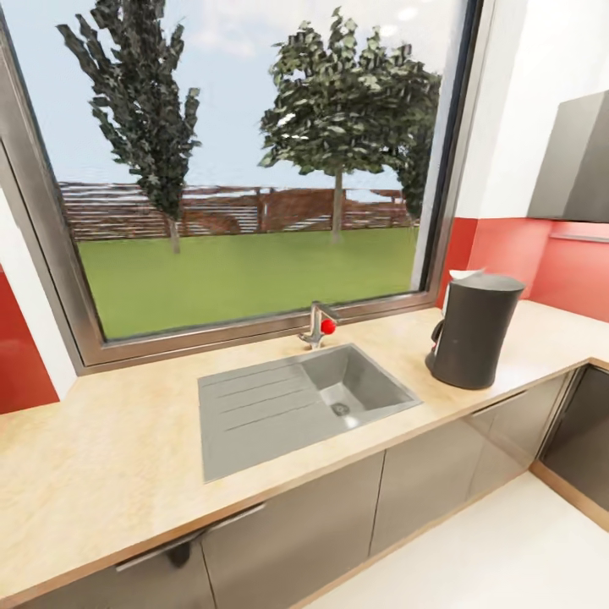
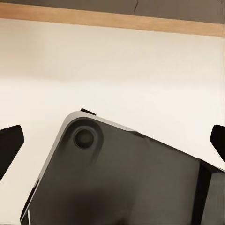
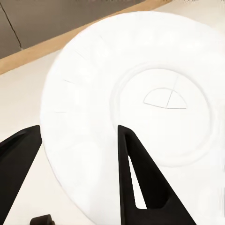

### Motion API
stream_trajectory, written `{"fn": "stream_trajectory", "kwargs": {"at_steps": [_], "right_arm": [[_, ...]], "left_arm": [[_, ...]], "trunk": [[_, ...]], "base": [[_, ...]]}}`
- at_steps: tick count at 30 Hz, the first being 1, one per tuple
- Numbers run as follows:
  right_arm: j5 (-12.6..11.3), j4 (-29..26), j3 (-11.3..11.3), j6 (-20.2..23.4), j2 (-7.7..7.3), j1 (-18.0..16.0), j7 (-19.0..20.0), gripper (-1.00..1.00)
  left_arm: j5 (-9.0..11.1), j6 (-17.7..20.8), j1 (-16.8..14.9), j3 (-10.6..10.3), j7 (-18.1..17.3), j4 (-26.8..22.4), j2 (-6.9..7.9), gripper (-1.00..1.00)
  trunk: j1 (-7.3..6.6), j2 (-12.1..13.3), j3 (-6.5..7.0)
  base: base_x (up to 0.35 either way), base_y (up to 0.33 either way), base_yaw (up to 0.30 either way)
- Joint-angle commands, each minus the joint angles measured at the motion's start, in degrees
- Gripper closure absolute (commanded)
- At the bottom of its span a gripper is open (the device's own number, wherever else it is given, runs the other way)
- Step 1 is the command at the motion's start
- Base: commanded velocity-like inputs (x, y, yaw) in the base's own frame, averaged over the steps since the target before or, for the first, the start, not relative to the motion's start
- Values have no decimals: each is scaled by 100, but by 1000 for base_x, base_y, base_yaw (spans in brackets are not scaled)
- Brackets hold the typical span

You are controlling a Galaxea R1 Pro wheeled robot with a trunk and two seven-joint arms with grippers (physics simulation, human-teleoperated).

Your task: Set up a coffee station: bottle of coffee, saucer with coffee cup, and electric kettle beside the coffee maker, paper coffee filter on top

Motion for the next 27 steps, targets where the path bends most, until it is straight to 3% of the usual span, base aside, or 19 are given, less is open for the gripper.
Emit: {"fn": "stream_trajectory", "kwargs": {"at_steps": [1,11,21,27], "right_arm": [[3,-17,-48,-25,0,-5,52,100],[-3,-21,-48,-25,5,18,52,100],[30,-14,-48,21,9,22,57,100],[48,9,-45,53,15,22,61,100]], "left_arm": [[61,-4,4,-6,-43,-5,1,-100],[57,-42,4,-6,-43,-5,2,-100],[46,-50,4,-9,-43,-5,3,-100],[67,-137,4,35,-43,-5,3,-100]], "trunk": [[3,-4,-1],[3,-4,-1],[3,-4,-1],[3,-4,-1]], "base": [[17,-276,44],[2,-255,9],[-238,-22,0],[-36,0,0]]}}
